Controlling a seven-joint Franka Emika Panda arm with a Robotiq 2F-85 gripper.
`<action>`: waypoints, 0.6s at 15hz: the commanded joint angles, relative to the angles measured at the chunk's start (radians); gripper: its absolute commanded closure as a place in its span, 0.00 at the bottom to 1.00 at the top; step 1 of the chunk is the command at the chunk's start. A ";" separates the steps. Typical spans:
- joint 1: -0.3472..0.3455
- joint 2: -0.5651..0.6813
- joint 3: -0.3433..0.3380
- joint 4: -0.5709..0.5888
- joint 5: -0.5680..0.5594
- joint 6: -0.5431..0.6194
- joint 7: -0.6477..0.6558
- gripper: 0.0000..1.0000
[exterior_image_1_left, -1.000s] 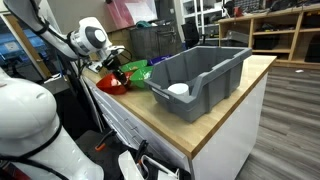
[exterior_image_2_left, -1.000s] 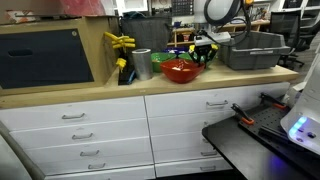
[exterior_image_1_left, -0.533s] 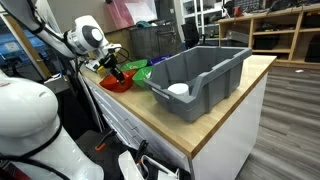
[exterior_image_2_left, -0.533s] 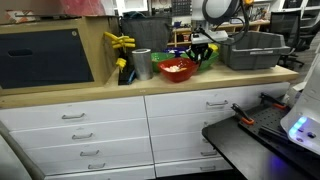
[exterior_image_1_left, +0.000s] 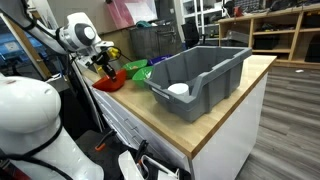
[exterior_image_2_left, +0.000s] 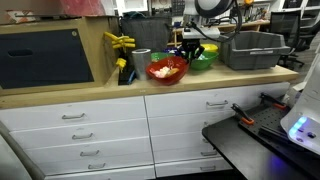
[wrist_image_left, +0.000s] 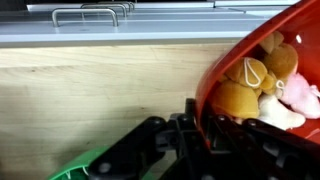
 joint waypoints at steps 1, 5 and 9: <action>0.007 -0.033 0.002 0.059 0.044 -0.026 -0.038 0.97; -0.014 -0.077 -0.009 0.077 0.039 -0.049 -0.046 0.97; -0.027 -0.108 -0.018 0.081 0.045 -0.068 -0.057 0.97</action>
